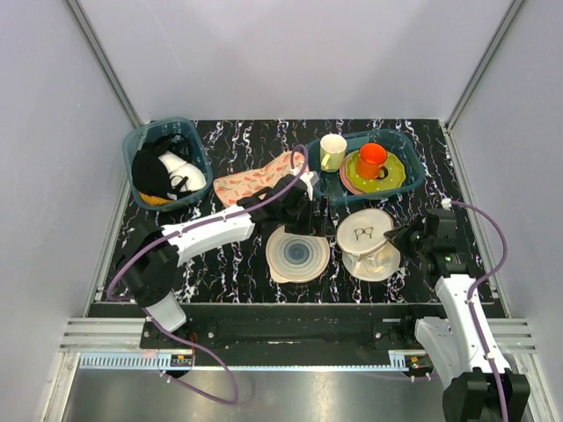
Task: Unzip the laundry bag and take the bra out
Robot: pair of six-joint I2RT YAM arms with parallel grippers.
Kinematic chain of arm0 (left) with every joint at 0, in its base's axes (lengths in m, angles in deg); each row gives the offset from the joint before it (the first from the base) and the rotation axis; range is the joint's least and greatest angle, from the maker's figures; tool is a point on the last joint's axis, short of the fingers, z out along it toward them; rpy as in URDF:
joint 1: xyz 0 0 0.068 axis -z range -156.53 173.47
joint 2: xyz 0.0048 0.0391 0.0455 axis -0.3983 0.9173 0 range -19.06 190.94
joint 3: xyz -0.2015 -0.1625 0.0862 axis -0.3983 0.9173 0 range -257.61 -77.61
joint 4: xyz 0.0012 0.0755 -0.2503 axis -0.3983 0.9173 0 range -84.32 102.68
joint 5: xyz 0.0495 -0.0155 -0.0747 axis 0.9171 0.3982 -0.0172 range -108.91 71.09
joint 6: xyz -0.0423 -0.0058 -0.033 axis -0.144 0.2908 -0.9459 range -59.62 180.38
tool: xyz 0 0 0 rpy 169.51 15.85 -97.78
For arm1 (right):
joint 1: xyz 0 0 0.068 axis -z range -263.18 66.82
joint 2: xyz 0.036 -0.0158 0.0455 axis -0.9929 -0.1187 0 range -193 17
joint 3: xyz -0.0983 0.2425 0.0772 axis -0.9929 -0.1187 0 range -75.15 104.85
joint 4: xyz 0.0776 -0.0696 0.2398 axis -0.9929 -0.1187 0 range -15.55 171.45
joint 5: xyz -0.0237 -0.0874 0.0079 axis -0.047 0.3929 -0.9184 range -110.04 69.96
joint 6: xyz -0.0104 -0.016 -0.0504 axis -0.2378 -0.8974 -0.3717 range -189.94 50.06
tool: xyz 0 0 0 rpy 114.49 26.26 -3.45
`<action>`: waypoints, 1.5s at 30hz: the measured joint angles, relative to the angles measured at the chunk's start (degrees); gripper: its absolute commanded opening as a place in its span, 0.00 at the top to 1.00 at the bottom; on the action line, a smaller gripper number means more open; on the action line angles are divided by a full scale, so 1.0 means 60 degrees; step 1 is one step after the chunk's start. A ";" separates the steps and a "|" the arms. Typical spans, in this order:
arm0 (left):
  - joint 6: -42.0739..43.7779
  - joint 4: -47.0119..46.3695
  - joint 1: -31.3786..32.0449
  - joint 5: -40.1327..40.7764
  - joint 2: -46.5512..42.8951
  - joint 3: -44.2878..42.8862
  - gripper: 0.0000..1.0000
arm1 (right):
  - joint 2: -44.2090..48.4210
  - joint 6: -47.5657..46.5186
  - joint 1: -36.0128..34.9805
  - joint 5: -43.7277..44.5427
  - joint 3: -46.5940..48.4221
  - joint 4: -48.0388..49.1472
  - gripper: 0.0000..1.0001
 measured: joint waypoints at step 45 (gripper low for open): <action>-0.6138 -0.8473 -0.1606 -0.2998 -0.1370 0.3727 0.01 | -0.0382 0.3337 -0.0029 -0.4076 0.1326 0.4648 1.00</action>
